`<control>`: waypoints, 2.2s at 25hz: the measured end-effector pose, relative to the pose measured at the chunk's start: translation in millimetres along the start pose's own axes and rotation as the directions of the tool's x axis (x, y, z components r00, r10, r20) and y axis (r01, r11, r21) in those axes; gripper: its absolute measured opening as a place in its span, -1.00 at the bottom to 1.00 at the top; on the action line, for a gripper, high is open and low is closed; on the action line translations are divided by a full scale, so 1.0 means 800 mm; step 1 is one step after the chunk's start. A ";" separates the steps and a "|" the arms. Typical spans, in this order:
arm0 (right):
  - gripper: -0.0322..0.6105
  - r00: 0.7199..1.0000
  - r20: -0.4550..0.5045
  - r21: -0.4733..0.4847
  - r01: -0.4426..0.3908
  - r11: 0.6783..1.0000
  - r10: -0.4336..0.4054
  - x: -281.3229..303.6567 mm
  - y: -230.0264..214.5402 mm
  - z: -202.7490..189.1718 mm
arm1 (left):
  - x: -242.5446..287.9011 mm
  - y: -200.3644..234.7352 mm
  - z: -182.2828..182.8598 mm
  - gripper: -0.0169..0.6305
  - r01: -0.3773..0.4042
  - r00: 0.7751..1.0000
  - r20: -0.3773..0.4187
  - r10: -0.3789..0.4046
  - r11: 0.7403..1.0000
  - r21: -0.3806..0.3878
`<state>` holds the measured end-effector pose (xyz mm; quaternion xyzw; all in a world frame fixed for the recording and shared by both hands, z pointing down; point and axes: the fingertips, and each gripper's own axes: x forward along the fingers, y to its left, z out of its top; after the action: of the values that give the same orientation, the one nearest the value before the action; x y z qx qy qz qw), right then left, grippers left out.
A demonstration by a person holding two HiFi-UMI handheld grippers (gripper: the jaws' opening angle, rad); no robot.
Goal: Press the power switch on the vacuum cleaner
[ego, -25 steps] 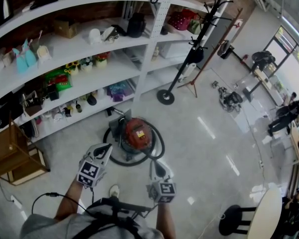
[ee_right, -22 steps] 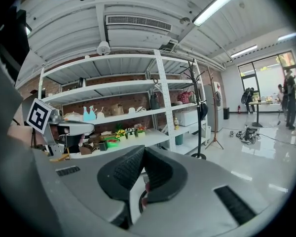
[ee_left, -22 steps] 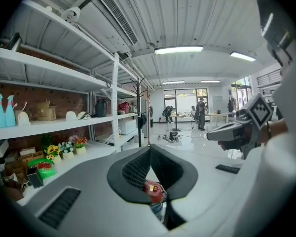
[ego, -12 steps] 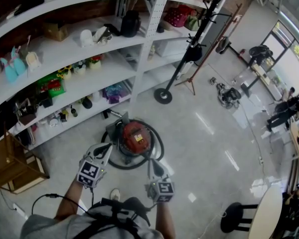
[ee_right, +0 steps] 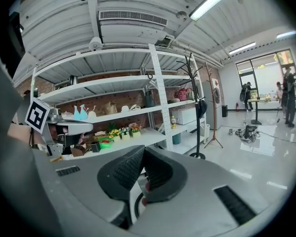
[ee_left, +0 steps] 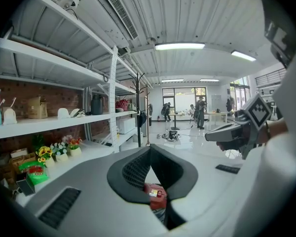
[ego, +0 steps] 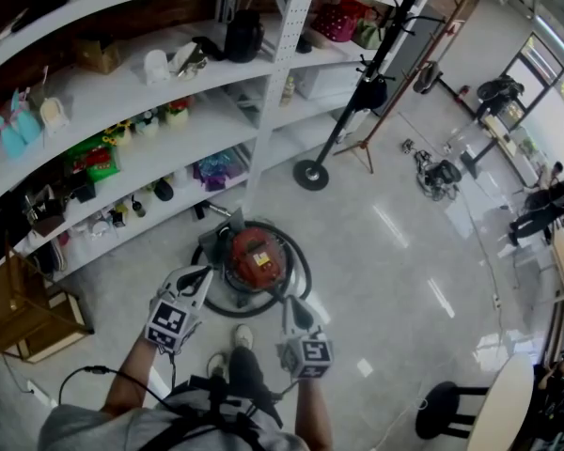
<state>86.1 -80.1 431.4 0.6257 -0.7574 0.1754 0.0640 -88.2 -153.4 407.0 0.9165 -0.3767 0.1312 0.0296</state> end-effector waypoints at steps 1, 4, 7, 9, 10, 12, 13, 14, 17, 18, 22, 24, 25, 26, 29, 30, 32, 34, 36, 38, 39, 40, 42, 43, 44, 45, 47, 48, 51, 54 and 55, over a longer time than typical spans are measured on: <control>-0.86 1.000 0.000 -0.005 -0.001 1.000 0.001 0.005 -0.005 0.001 | 0.006 0.002 0.000 -0.93 -0.003 1.000 -0.003 0.003 1.000 -0.001; -0.86 1.000 -0.013 -0.009 -0.004 1.000 0.003 0.025 -0.027 -0.005 | 0.031 0.010 -0.006 -0.93 -0.018 1.000 -0.010 0.018 1.000 -0.022; -0.86 0.999 -0.036 -0.018 -0.009 1.000 0.008 0.045 -0.049 -0.009 | 0.058 0.017 -0.017 -0.93 -0.027 0.999 -0.030 0.026 0.999 -0.035; -0.86 0.999 -0.049 -0.013 -0.015 1.000 0.014 0.058 -0.063 -0.013 | 0.076 0.019 -0.022 -0.93 -0.023 0.999 -0.043 0.021 0.999 -0.044; -0.86 0.998 -0.059 -0.006 -0.016 1.000 0.015 0.064 -0.070 -0.015 | 0.085 0.019 -0.025 -0.93 -0.022 0.999 -0.048 0.019 0.999 -0.048; -0.86 0.997 -0.078 0.007 -0.011 1.000 0.012 0.077 -0.082 -0.019 | 0.103 0.019 -0.032 -0.93 -0.021 0.998 -0.061 0.018 0.999 -0.048; -0.86 0.996 -0.084 0.011 -0.011 1.000 0.012 0.084 -0.089 -0.022 | 0.111 0.020 -0.036 -0.93 -0.020 0.998 -0.067 0.017 0.999 -0.048; -0.86 0.996 -0.089 0.014 -0.012 1.000 0.014 0.091 -0.095 -0.024 | 0.120 0.020 -0.040 -0.93 -0.019 0.997 -0.073 0.015 0.999 -0.051; -0.86 0.994 -0.108 0.019 -0.019 1.000 0.021 0.111 -0.108 -0.035 | 0.139 0.025 -0.060 -0.92 -0.022 0.995 -0.102 0.015 0.998 -0.065; -0.86 0.993 -0.118 0.020 -0.021 1.000 0.023 0.118 -0.112 -0.041 | 0.144 0.026 -0.067 -0.92 -0.024 0.994 -0.111 0.017 0.998 -0.063; -0.86 0.989 -0.143 0.019 -0.030 0.999 0.033 0.147 -0.124 -0.063 | 0.168 0.035 -0.096 -0.93 -0.019 0.991 -0.131 0.012 0.998 -0.055; -0.86 0.987 -0.154 0.025 -0.032 0.999 0.036 0.161 -0.130 -0.077 | 0.179 0.038 -0.110 -0.93 -0.026 0.990 -0.141 0.015 0.997 -0.071; -0.86 0.986 -0.163 0.029 -0.032 0.999 0.036 0.167 -0.133 -0.086 | 0.183 0.039 -0.117 -0.93 -0.025 0.989 -0.149 0.014 0.997 -0.069; -0.86 0.985 -0.169 0.034 -0.034 0.999 0.039 0.172 -0.136 -0.095 | 0.187 0.040 -0.126 -0.93 -0.020 0.988 -0.157 0.011 0.998 -0.059; -0.86 0.982 -0.182 0.043 -0.038 0.998 0.045 0.184 -0.145 -0.119 | 0.197 0.038 -0.146 -0.93 -0.017 0.987 -0.163 0.006 0.998 -0.062; -0.86 0.981 -0.190 0.046 -0.034 0.998 0.042 0.187 -0.147 -0.127 | 0.200 0.038 -0.150 -0.93 -0.022 0.987 -0.160 0.010 0.997 -0.075; -0.86 0.978 -0.203 0.052 -0.030 0.998 0.040 0.193 -0.152 -0.140 | 0.207 0.038 -0.161 -0.93 -0.025 0.986 -0.166 0.011 0.996 -0.084; -0.86 0.976 -0.213 0.057 -0.033 0.998 0.044 0.200 -0.157 -0.153 | 0.212 0.037 -0.173 -0.93 -0.025 0.985 -0.174 0.009 0.995 -0.095; -0.86 0.974 -0.221 0.061 -0.036 0.997 0.049 0.207 -0.162 -0.168 | 0.216 0.036 -0.185 -0.93 -0.030 0.985 -0.173 0.009 0.993 -0.116; -0.86 0.972 -0.230 0.067 -0.033 0.997 0.047 0.213 -0.166 -0.180 | 0.221 0.034 -0.198 -0.93 -0.027 0.984 -0.180 0.005 0.993 -0.119; -0.86 0.971 -0.235 0.067 -0.032 0.997 0.047 0.216 -0.168 -0.185 | 0.224 0.033 -0.204 -0.93 -0.025 0.983 -0.186 0.003 0.993 -0.116; -0.86 0.970 -0.240 0.066 -0.034 0.997 0.049 0.219 -0.169 -0.191 | 0.226 0.032 -0.211 -0.93 -0.022 0.981 -0.193 0.000 0.993 -0.114; -0.86 0.967 -0.248 0.067 -0.039 0.997 0.055 0.225 -0.170 -0.203 | 0.229 0.030 -0.226 -0.93 -0.017 0.978 -0.211 -0.007 0.994 -0.110; -0.86 0.967 -0.250 0.070 -0.041 0.997 0.058 0.228 -0.171 -0.207 | 0.230 0.029 -0.235 -0.93 -0.013 0.976 -0.219 -0.011 0.994 -0.105; -0.86 0.966 -0.251 0.074 -0.042 0.996 0.060 0.231 -0.171 -0.212 | 0.232 0.029 -0.243 -0.93 -0.010 0.974 -0.226 -0.013 0.995 -0.101; -0.86 0.966 -0.253 0.076 -0.043 0.996 0.061 0.234 -0.172 -0.217 | 0.234 0.028 -0.249 -0.93 -0.009 0.973 -0.229 -0.015 0.995 -0.103; -0.86 0.964 -0.256 0.080 -0.047 0.996 0.066 0.240 -0.174 -0.231 | 0.237 0.027 -0.261 -0.93 -0.006 0.972 -0.233 -0.019 0.994 -0.105; -0.86 0.964 -0.258 0.081 -0.049 0.995 0.069 0.244 -0.176 -0.238 | 0.239 0.026 -0.266 -0.93 -0.004 0.972 -0.234 -0.021 0.994 -0.105; -0.86 0.963 -0.261 0.080 -0.049 0.996 0.069 0.256 -0.181 -0.253 | 0.244 0.027 -0.287 -0.93 0.012 0.968 -0.248 -0.033 0.996 -0.088; -0.86 0.962 -0.262 0.081 -0.054 0.995 0.074 0.265 -0.184 -0.266 | 0.250 0.027 -0.304 -0.93 0.015 0.967 -0.253 -0.035 0.997 -0.081; -0.86 0.962 -0.263 0.082 -0.055 0.995 0.075 0.267 -0.184 -0.271 | 0.252 0.026 -0.309 -0.93 0.017 0.966 -0.256 -0.037 0.997 -0.081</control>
<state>158.1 -225.5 727.7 0.5732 -0.7552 0.2875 0.1359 -19.1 -267.9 697.4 0.8950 -0.3619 0.2337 0.1157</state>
